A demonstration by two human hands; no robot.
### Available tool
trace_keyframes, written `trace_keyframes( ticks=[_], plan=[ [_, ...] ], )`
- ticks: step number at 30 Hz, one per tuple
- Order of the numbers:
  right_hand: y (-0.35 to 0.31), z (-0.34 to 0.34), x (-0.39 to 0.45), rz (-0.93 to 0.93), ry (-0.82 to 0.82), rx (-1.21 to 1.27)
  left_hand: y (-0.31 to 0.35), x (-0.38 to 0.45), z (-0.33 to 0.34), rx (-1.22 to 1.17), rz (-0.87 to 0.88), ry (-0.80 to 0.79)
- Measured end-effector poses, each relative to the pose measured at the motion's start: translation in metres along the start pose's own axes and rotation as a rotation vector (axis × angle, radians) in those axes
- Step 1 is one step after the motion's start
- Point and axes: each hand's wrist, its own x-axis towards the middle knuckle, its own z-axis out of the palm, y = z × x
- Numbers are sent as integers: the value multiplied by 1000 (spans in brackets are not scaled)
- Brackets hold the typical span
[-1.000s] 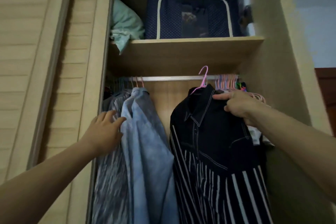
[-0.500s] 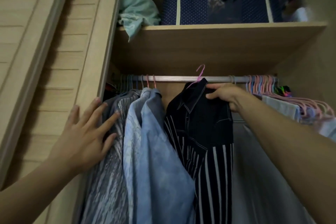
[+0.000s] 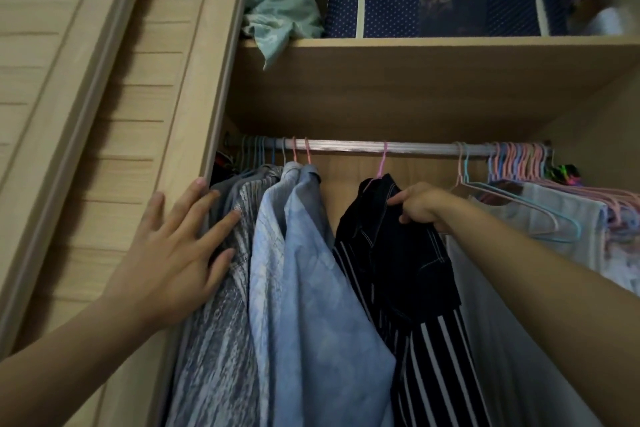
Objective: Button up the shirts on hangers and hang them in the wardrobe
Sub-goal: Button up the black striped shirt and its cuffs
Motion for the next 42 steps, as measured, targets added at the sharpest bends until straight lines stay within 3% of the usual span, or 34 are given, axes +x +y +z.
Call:
trace_keyframes(
  ticks=[2, 6, 10, 13, 16, 19, 24, 30, 32, 34, 36, 39, 42],
  plan=[
    [-5, 2, -1, -29, 4, 8, 0, -1, 0, -9, 2, 1],
    [5, 7, -11, -18, 7, 313, -1, -5, 2, -39, 3, 18],
    [-7, 17, -26, -97, 50, 243, 1, -4, 4, -58, -3, 14],
    [-51, 48, -27, -188, -10, 276, 2, -4, 1, -73, -24, 5],
    [-107, 93, -17, -252, -86, 193, 1, -5, -3, -74, -31, -31],
    [-130, 125, -3, -251, -57, 163, -1, -6, -5, -61, -32, -63],
    [-96, 126, -24, -426, 26, -5, -1, -4, -6, -33, -36, -111],
    [-49, 88, -91, -629, -218, -425, 58, 4, -21, -116, -150, -136],
    [-31, 60, -94, -591, -134, -521, 94, 11, -21, -226, -21, -151],
    [-5, 28, -87, -495, 79, -710, 119, 11, -17, -221, 193, -208],
    [23, -4, -79, -367, 313, -976, 124, 2, -10, -89, 395, -416],
    [60, -45, -76, -109, 462, -1240, 107, -15, -3, 164, 561, -791],
    [89, -72, -77, 51, 566, -1322, 92, -22, 3, 219, 597, -878]
  ],
)
